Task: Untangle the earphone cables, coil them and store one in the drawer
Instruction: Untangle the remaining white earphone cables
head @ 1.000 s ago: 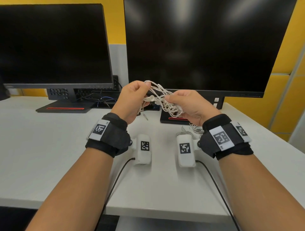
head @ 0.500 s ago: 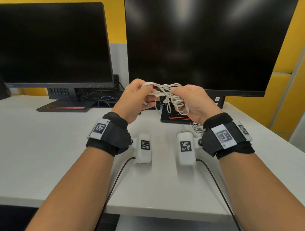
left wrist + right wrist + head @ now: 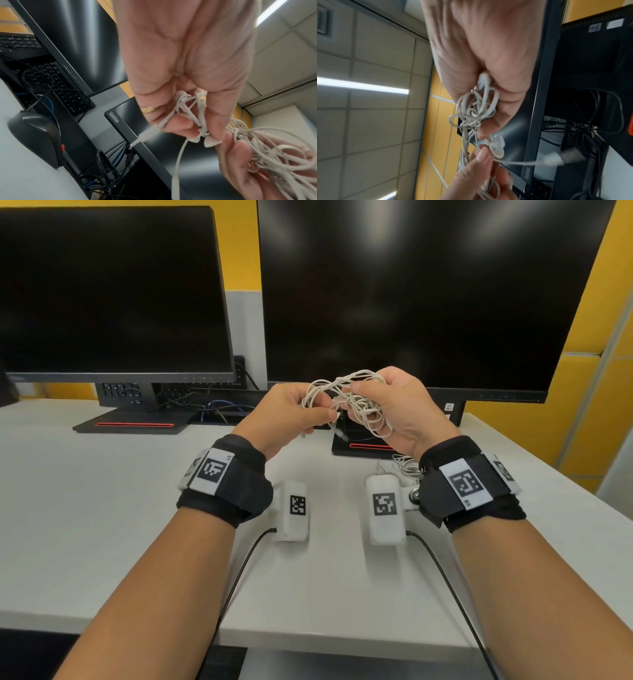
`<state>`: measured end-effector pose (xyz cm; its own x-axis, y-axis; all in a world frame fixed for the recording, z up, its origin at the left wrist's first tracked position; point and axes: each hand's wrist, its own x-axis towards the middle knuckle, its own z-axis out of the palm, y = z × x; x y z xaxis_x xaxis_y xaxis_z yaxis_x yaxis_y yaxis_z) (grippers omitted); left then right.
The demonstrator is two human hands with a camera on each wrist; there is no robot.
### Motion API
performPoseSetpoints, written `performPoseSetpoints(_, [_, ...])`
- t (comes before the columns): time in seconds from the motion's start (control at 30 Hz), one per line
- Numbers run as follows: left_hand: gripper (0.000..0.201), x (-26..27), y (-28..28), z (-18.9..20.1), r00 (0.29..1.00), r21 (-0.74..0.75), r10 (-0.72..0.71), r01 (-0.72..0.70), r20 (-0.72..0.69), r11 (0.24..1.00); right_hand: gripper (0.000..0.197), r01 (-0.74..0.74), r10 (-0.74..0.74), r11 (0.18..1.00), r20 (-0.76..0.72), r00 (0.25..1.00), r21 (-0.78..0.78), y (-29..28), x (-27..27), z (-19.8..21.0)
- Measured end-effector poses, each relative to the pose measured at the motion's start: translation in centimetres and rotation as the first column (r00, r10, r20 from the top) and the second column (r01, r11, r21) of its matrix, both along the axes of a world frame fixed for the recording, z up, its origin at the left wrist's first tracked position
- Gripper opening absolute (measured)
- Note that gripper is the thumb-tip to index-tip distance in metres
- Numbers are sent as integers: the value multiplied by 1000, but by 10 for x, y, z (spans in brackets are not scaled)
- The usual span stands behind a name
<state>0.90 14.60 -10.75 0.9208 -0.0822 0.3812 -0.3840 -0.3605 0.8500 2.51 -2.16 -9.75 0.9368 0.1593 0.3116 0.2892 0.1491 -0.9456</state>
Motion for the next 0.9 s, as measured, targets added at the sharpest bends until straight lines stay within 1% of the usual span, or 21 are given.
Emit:
performPoseSetpoints(0.07, [11,-2,-1,0,999,19,-27,28,-28,999,11,-19,19,999,-3,1000,50,0,0,0])
performPoseSetpoints(0.13, [11,-1,-2,0,999,21,-32,32,-8,999,12,-38,41,992,-20,999,119,0,1,1])
performPoseSetpoints(0.23, [16,1,-1,1,990,-38,40,-35,136,999,22,-62,85,960,-75,994,272,-2,1,4])
performPoseSetpoints(0.27, [14,1,-1,1,981,-75,62,-49,183,996,24,-54,83,956,-88,993,287,-2,1,5])
performPoseSetpoints(0.3, [12,1,0,2,972,-112,78,-54,220,992,23,-42,70,963,-95,993,265,-2,1,5])
performPoseSetpoints(0.37, [10,3,1,2,958,-174,120,-76,261,982,18,-33,45,992,-94,995,126,-3,0,4])
performPoseSetpoints(0.43, [11,5,3,1,944,-202,196,-145,266,969,12,-48,49,999,-85,995,5,-2,-1,2])
performPoseSetpoints(0.47, [13,6,4,1,940,-195,229,-182,254,964,13,-52,51,999,-80,995,-14,-2,-1,2])
performPoseSetpoints(0.5, [14,8,5,1,943,-179,243,-205,227,962,14,-49,48,999,-77,996,-10,-2,-2,2])
performPoseSetpoints(0.57, [18,8,4,3,963,-151,228,-207,142,967,13,-33,36,999,-83,996,39,-2,-2,3])
performPoseSetpoints(0.63, [22,8,1,4,971,-168,227,-212,73,963,12,-20,25,998,-86,996,58,-3,-1,4])
performPoseSetpoints(0.7, [19,9,1,3,962,-194,259,-239,89,951,13,-15,19,999,-85,996,45,-3,-1,3])
performPoseSetpoints(0.77, [9,10,3,1,950,-195,273,-242,152,950,9,-33,34,999,-78,996,23,-2,-1,3])
performPoseSetpoints(0.8, [9,9,5,1,949,-185,259,-226,179,956,9,-54,55,998,-73,996,13,-1,-2,3])
performPoseSetpoints(0.83, [16,9,7,1,955,-173,226,-194,193,966,11,-84,85,996,-69,994,17,0,-3,3])
performPoseSetpoints(0.9, [33,5,7,2,978,-142,95,-69,187,987,20,-130,134,990,-66,989,51,0,-3,3])
